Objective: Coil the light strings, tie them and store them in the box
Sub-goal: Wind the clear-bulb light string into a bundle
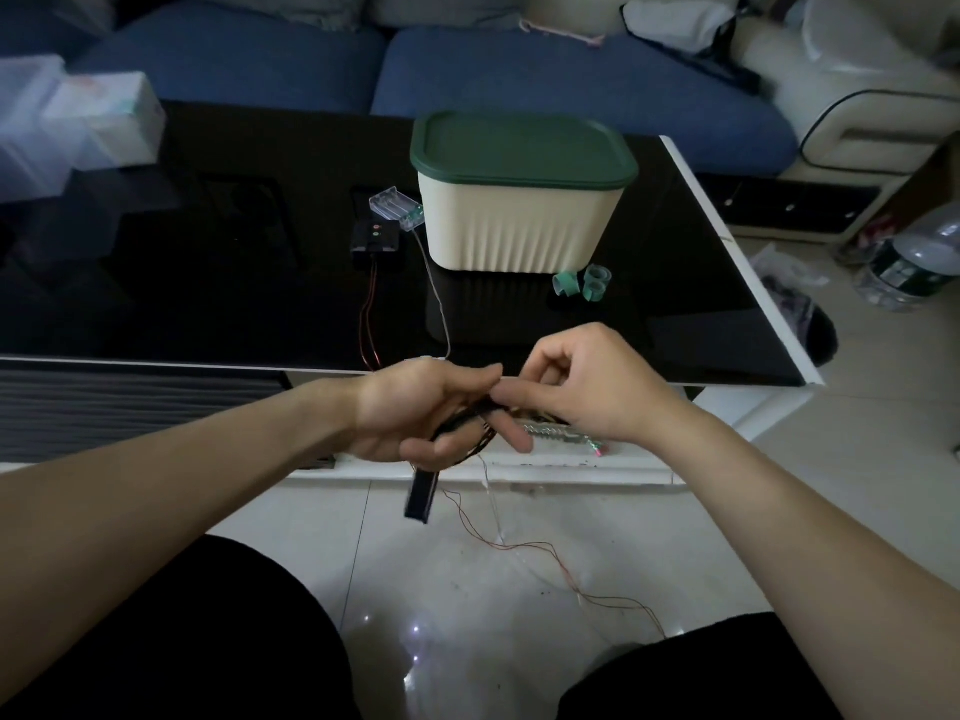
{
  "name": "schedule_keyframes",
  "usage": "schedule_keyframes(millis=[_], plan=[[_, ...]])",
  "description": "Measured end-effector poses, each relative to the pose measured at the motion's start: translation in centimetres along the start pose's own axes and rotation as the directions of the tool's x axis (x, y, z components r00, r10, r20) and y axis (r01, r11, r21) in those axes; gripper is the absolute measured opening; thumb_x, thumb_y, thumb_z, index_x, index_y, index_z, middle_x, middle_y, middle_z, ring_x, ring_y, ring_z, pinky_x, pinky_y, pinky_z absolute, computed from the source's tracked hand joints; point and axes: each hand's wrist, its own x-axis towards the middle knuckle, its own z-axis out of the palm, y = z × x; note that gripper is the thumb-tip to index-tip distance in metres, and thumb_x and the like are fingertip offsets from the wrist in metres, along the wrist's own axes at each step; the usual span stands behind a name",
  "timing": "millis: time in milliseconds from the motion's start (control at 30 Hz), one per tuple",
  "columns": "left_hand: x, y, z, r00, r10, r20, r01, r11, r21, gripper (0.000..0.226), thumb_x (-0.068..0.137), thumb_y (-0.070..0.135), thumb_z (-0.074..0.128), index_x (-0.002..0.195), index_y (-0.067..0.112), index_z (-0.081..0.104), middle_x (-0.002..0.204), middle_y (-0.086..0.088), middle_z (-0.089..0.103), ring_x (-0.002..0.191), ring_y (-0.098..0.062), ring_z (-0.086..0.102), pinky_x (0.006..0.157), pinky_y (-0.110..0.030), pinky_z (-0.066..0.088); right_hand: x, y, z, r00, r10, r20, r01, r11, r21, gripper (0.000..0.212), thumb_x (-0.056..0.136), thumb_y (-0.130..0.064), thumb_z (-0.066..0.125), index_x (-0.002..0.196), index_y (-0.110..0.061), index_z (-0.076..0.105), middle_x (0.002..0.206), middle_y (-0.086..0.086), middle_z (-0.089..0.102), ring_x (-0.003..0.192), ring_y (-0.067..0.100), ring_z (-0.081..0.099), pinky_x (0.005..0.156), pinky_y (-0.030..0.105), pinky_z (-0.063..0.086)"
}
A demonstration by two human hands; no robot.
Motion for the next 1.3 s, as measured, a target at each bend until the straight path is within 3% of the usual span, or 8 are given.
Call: schedule_keyframes(millis=[167,300,600,767,867,967,1100,1300], plan=[[-0.9,0.4,-0.9,0.995,0.103,-0.002,-0.099,0.955,-0.281,0.046,0.099,0.03,0.037,0.098,0.0,0.071,0.035,0.008,0.03,0.027,-0.004,0.027,0.037,-0.021,0.013,0.2,1.8,-1.5,0.991,0.097,0.092,-0.083,0.986,-0.144,0.036,0.095,-0.053,0.059,0.075,-0.027,0.076,0.064,0.004,0.067,0.055,0.015,0.055,0.058,0.037,0.046],[-1.1,0.8,-1.5,0.97,0.206,-0.131,-0.244,0.855,-0.457,0.041,0.104,0.027,0.034,0.089,0.005,0.066,0.037,0.008,0.032,0.027,-0.004,0.029,0.032,-0.018,0.022,-0.1,3.2,-2.6,0.964,0.23,0.13,-0.209,0.965,-0.159,0.039,0.102,-0.045,0.052,0.079,-0.023,0.076,0.062,-0.005,0.063,0.05,0.0,0.05,0.059,0.024,0.043],[-0.2,1.0,-0.9,0.933,0.203,-0.296,-0.322,0.84,-0.438,0.04,0.104,0.027,0.035,0.066,0.018,0.046,0.036,0.008,0.03,0.027,-0.006,0.025,0.033,-0.02,0.018,0.1,2.6,0.2,0.933,0.301,0.195,-0.218,0.908,-0.358,0.043,0.105,-0.041,0.047,0.074,-0.02,0.07,0.044,-0.011,0.05,0.038,0.003,0.043,0.049,0.024,0.033],[0.4,1.2,0.2,0.907,0.181,-0.38,-0.326,0.874,-0.361,0.042,0.106,0.035,0.031,0.092,0.008,0.06,0.05,0.002,0.043,0.035,-0.01,0.036,0.036,-0.02,0.033,0.0,2.0,2.0,0.915,0.291,0.28,-0.162,0.899,-0.407,0.042,0.106,-0.034,0.046,0.076,-0.017,0.07,0.059,-0.011,0.055,0.052,0.003,0.051,0.049,0.017,0.032],[0.8,1.2,0.7,0.907,0.208,-0.366,-0.34,0.876,-0.344,0.046,0.107,0.032,0.028,0.114,-0.001,0.06,0.063,-0.004,0.061,0.049,-0.015,0.056,0.048,-0.023,0.048,-0.1,1.9,2.6,0.912,0.269,0.308,-0.125,0.9,-0.417,0.042,0.105,-0.03,0.046,0.076,-0.014,0.07,0.063,-0.01,0.057,0.058,0.005,0.052,0.056,0.023,0.036],[1.3,1.3,1.4,0.921,0.245,-0.304,-0.357,0.844,-0.401,0.037,0.106,0.017,0.03,0.126,-0.008,0.048,0.098,-0.018,0.073,0.087,-0.025,0.073,0.072,-0.029,0.06,-0.5,1.8,2.6,0.921,0.232,0.314,-0.088,0.907,-0.413,0.04,0.105,-0.03,0.047,0.073,-0.019,0.067,0.062,-0.011,0.057,0.059,0.004,0.052,0.053,0.017,0.032],[2.0,1.3,1.9,0.921,0.269,-0.283,-0.364,0.852,-0.376,0.027,0.103,0.005,0.032,0.11,-0.01,0.053,0.121,-0.028,0.065,0.116,-0.034,0.064,0.1,-0.041,0.052,-0.9,0.6,3.4,0.961,0.077,0.265,-0.023,0.979,-0.205,0.04,0.104,-0.033,0.05,0.068,-0.023,0.066,0.073,-0.007,0.065,0.069,0.004,0.06,0.063,0.019,0.041],[2.5,0.1,1.6,0.949,0.132,-0.286,-0.173,0.977,-0.122,0.044,0.102,0.024,0.041,0.115,-0.017,0.052,0.088,-0.023,0.052,0.071,-0.032,0.055,0.057,-0.031,0.048,-1.0,-1.9,4.2,0.979,-0.02,0.204,0.05,0.989,-0.141,0.036,0.102,-0.029,0.056,0.072,-0.018,0.071,0.054,-0.013,0.053,0.06,-0.011,0.052,0.054,0.01,0.034]])
